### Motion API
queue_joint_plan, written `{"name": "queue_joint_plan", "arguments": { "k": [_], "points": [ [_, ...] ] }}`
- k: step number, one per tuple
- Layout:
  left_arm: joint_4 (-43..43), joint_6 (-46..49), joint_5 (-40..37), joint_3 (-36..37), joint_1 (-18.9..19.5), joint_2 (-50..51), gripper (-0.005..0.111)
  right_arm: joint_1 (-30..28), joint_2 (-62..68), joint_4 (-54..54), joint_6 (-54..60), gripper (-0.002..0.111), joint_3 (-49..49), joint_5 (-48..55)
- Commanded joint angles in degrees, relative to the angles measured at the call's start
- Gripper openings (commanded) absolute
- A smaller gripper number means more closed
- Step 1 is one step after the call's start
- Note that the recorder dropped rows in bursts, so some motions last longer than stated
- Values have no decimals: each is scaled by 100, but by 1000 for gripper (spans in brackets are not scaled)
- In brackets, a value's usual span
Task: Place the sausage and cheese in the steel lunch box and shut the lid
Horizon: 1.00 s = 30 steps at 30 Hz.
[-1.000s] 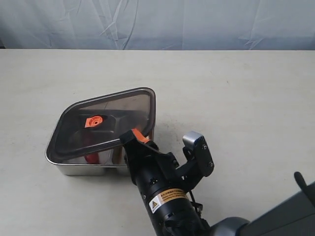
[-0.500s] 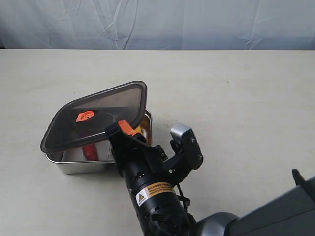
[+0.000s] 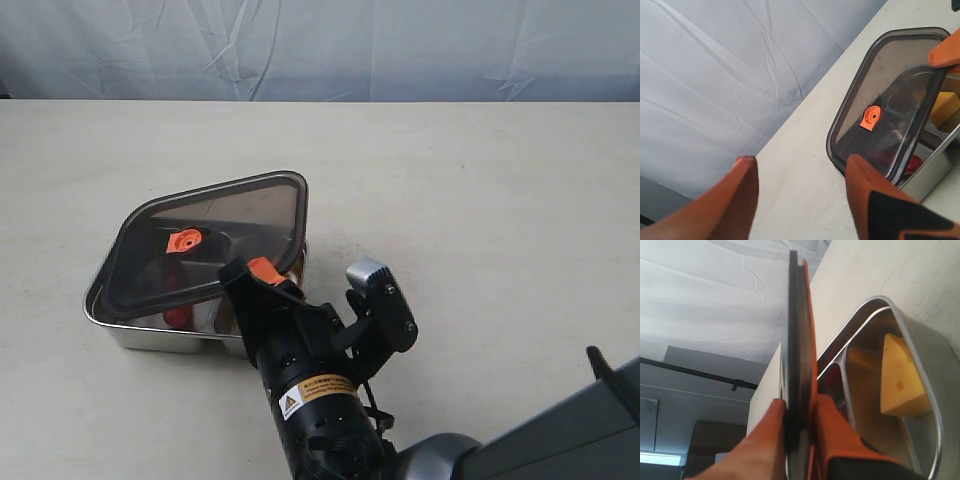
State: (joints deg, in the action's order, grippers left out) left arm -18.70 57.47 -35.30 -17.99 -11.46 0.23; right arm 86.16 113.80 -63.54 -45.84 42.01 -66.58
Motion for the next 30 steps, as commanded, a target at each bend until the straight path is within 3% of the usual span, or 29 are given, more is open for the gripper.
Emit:
{"name": "queue_joint_plan", "arguments": {
  "k": [1, 27, 29, 30],
  "points": [
    [-92, -51, 56, -23, -11, -23, 51, -3, 36, 2, 94, -1, 5, 195],
    [-92, -51, 56, -23, -11, -23, 51, -3, 36, 428, 94, -1, 5, 195],
    [-92, -51, 56, -23, -11, -23, 51, -3, 36, 462, 125, 6, 5, 195],
    [-92, -51, 56, -23, -11, -23, 51, -3, 36, 462, 125, 16, 5, 195]
  ]
}}
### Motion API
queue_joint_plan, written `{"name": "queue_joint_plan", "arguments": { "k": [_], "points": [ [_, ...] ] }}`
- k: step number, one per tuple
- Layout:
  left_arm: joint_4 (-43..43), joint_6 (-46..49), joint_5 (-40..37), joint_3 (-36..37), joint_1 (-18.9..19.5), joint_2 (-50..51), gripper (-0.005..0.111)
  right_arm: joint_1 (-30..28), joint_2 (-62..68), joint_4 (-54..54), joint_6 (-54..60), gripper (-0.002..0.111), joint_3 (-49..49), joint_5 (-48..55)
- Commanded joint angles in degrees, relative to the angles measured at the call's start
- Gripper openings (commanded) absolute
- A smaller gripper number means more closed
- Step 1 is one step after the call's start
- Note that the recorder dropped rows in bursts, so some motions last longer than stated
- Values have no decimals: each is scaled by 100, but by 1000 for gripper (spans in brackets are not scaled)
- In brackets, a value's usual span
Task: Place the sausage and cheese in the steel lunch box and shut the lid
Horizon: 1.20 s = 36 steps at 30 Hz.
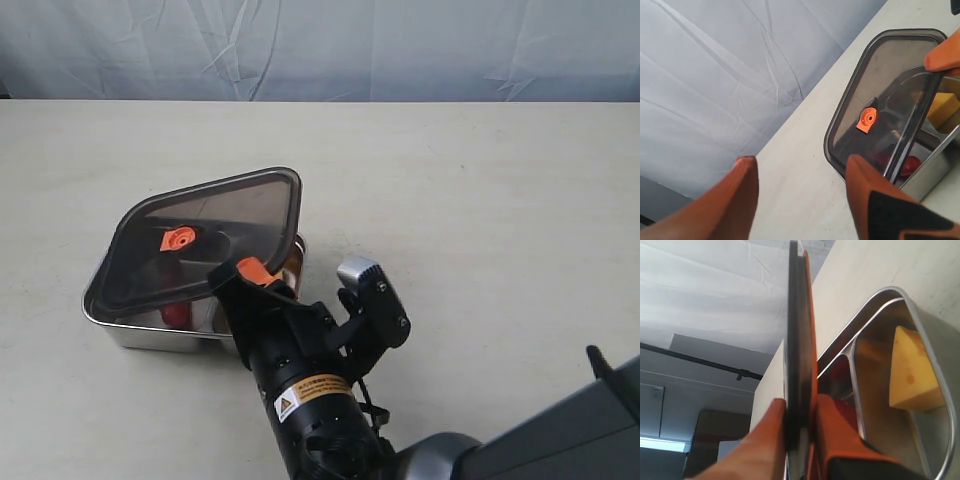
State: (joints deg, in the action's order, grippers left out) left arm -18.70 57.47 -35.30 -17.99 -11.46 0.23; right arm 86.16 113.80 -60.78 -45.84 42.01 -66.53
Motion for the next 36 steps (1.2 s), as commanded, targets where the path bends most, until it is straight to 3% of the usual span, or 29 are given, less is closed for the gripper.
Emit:
{"name": "queue_joint_plan", "arguments": {
  "k": [1, 5, 15, 27, 31, 36],
  "points": [
    [-92, -51, 56, -23, -11, -23, 51, -3, 36, 186, 125, 24, 5, 191],
    [-92, -51, 56, -23, -11, -23, 51, -3, 36, 186, 125, 42, 5, 191],
    [-92, -51, 56, -23, -11, -23, 51, 24, 36, 557, 138, 42, 5, 235],
    [-92, -51, 56, -23, -11, -23, 51, 61, -133, 359, 138, 42, 5, 1093],
    [-92, -51, 56, -23, -11, -23, 51, 61, -171, 325, 138, 36, 5, 1104],
    [-92, -51, 56, -23, -11, -23, 51, 61, -225, 325, 138, 15, 5, 1392]
  ]
}}
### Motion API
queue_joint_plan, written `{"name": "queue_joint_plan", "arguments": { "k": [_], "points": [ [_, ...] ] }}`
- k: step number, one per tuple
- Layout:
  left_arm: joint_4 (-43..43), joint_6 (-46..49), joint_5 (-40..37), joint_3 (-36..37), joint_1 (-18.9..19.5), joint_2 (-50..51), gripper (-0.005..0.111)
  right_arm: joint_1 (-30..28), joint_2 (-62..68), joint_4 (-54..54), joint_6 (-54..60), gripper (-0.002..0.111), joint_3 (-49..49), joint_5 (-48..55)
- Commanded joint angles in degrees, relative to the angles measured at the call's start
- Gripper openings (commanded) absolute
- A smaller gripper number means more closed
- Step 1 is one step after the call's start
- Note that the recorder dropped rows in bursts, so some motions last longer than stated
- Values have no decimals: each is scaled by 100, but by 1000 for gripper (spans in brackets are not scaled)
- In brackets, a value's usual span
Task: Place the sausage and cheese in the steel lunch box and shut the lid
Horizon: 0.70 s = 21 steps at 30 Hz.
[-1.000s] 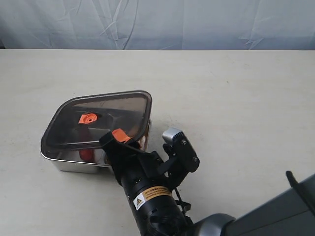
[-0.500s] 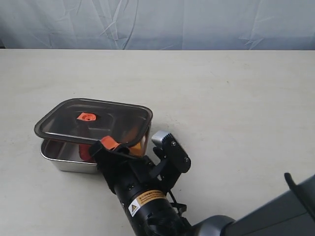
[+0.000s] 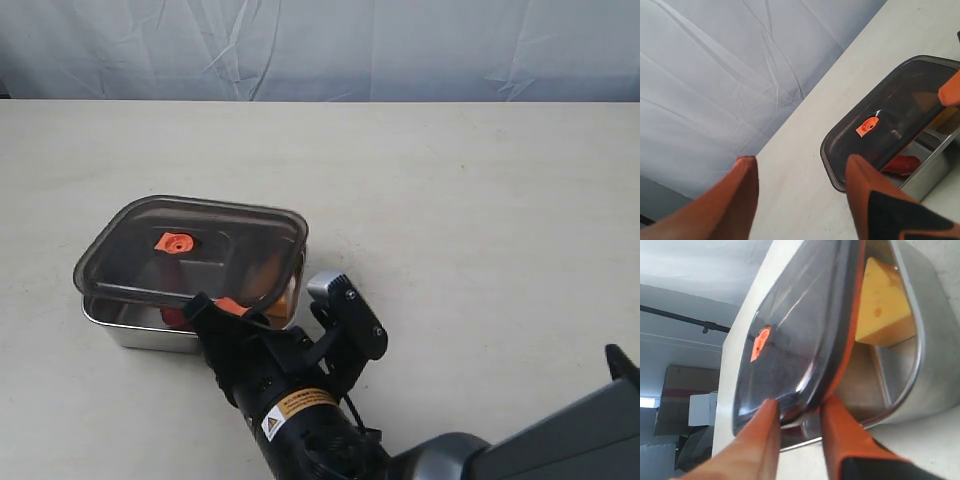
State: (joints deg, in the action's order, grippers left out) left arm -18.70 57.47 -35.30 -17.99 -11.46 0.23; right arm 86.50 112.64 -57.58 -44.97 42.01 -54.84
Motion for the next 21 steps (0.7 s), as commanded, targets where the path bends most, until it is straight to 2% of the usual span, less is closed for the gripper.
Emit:
{"name": "queue_joint_plan", "arguments": {
  "k": [1, 5, 14, 17, 21],
  "points": [
    [-92, -51, 56, -23, -11, -23, 51, 27, -122, 6, 52, 11, 5, 329],
    [-92, -51, 56, -23, -11, -23, 51, 27, -203, -86, 52, -1, 5, 620],
    [-92, -51, 56, -23, -11, -23, 51, 27, -290, -234, 203, -1, 5, 785],
    [-92, -51, 56, -23, -11, -23, 51, 27, -378, -726, 659, -1, 5, 1057],
    [-92, -51, 56, -23, -11, -23, 51, 27, -520, -875, 1050, -1, 5, 1087]
  ]
}}
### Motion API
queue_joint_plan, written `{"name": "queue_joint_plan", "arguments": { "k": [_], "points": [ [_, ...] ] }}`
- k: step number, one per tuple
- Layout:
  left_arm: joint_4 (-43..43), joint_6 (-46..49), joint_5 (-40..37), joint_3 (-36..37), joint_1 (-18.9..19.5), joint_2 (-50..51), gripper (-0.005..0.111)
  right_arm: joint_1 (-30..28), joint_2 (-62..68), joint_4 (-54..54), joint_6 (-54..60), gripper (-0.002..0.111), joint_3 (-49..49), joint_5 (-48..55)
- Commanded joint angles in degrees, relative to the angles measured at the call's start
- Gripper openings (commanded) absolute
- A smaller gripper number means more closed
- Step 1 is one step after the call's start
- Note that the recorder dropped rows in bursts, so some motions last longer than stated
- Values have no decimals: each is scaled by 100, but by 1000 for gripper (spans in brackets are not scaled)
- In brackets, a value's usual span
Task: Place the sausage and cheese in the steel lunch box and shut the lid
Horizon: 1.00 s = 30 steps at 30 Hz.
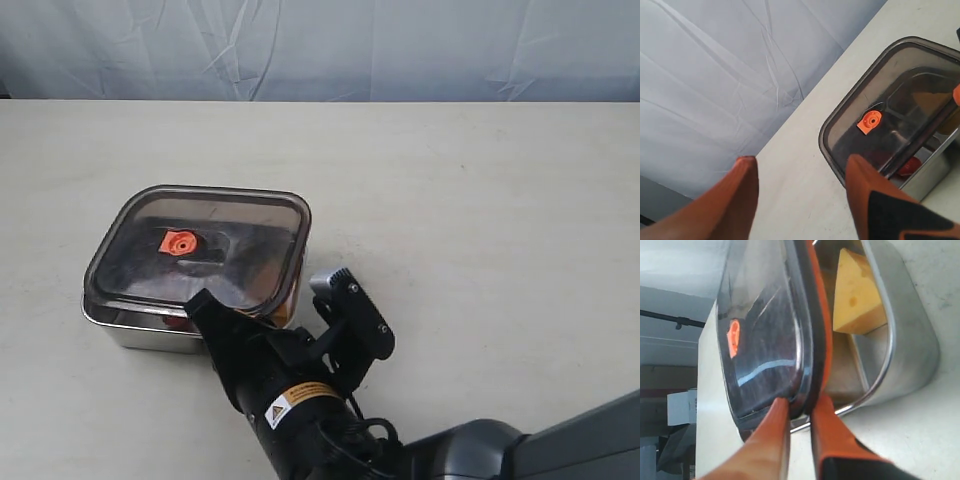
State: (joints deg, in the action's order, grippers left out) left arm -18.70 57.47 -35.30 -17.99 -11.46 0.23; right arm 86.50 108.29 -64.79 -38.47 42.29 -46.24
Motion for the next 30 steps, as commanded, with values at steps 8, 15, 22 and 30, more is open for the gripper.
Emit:
{"name": "queue_joint_plan", "arguments": {
  "k": [8, 15, 22, 30],
  "points": [
    [-92, -51, 56, -23, -11, -23, 51, 27, -86, 8, 406, -1, -23, 484],
    [-92, -51, 56, -23, -11, -23, 51, 27, -245, -165, 103, -1, -23, -209],
    [-92, -51, 56, -23, -11, -23, 51, 27, -578, -164, 103, -1, -23, -486],
    [-92, -51, 56, -23, -11, -23, 51, 27, -641, 43, -490, -1, -23, 12]
  ]
}}
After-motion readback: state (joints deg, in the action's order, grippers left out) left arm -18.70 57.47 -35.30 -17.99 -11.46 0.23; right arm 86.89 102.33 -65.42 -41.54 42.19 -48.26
